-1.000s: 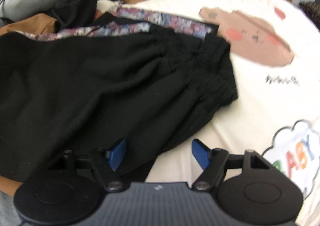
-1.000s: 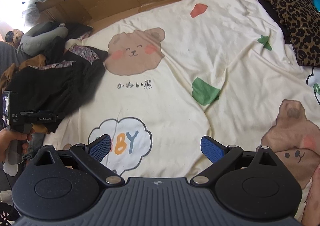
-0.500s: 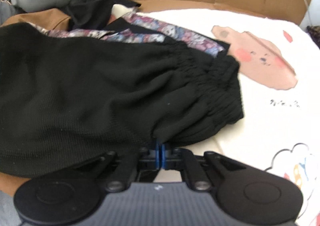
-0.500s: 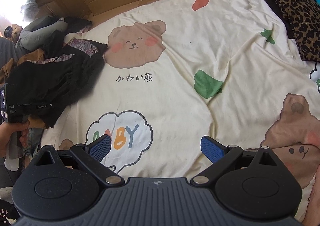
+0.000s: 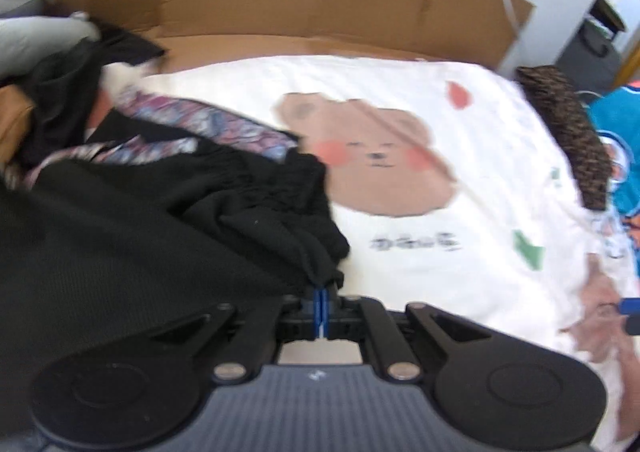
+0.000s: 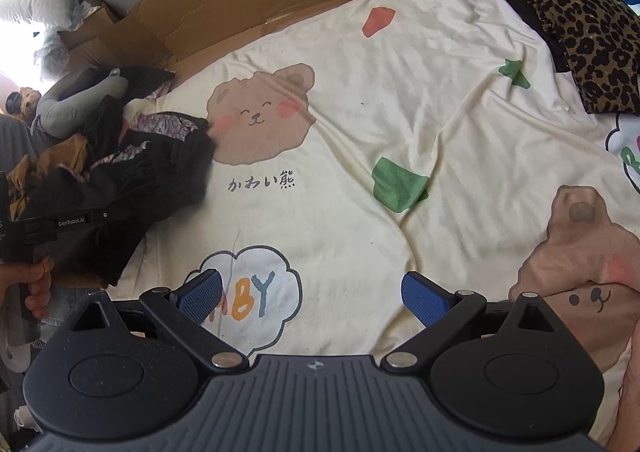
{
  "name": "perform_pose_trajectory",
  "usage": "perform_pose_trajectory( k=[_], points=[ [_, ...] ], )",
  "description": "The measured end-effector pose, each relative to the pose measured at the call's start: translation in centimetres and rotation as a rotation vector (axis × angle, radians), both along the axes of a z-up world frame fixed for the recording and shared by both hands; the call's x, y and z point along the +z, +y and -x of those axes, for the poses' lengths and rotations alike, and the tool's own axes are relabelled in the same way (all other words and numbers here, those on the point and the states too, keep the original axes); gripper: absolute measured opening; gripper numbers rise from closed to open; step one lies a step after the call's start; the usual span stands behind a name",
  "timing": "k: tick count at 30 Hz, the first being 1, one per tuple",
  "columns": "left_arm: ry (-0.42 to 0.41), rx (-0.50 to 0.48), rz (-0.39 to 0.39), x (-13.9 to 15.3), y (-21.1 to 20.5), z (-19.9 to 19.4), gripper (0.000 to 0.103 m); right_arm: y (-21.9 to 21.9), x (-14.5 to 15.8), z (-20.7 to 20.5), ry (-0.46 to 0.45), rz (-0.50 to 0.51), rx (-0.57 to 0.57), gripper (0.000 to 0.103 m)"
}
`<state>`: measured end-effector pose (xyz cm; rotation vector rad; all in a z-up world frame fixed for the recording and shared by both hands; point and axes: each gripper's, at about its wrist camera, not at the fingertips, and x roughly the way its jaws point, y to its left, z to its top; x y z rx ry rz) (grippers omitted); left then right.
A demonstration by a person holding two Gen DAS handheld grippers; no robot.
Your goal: Fold clothes
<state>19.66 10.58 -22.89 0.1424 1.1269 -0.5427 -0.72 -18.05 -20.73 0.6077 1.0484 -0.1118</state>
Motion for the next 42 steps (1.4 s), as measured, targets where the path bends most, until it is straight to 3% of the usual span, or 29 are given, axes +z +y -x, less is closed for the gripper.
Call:
perform_pose_trajectory(
  k=[11,24,29,34,39,41,42],
  points=[
    [0.069,-0.054,0.117,1.0,-8.6,2.0,0.0,-3.6,0.8,0.2,-0.032,-0.068,-0.124,0.099],
    [0.092,0.08,0.272,-0.4,-16.0,1.7,0.0,-8.5,0.2,0.9,-0.042,-0.111,-0.277,0.099],
    [0.115,0.077,0.341,-0.4,-18.0,1.7,0.0,-10.1,-0.3,1.1,-0.044,-0.125,-0.335,0.099],
    [0.181,0.029,0.331,-2.0,-20.2,1.8,0.002,-11.2,-0.7,1.3,-0.039,-0.126,-0.376,0.099],
    [0.188,-0.042,0.278,-2.0,-19.9,1.5,0.031,-11.2,-0.9,1.3,-0.032,-0.119,-0.371,0.099],
    [0.169,-0.06,0.261,-1.2,-19.4,1.2,0.048,-10.9,-0.9,1.2,-0.031,-0.116,-0.362,0.099],
    [0.155,-0.065,0.251,-0.7,-19.0,0.9,0.049,-10.8,-0.9,1.2,-0.031,-0.115,-0.359,0.099]
  ],
)
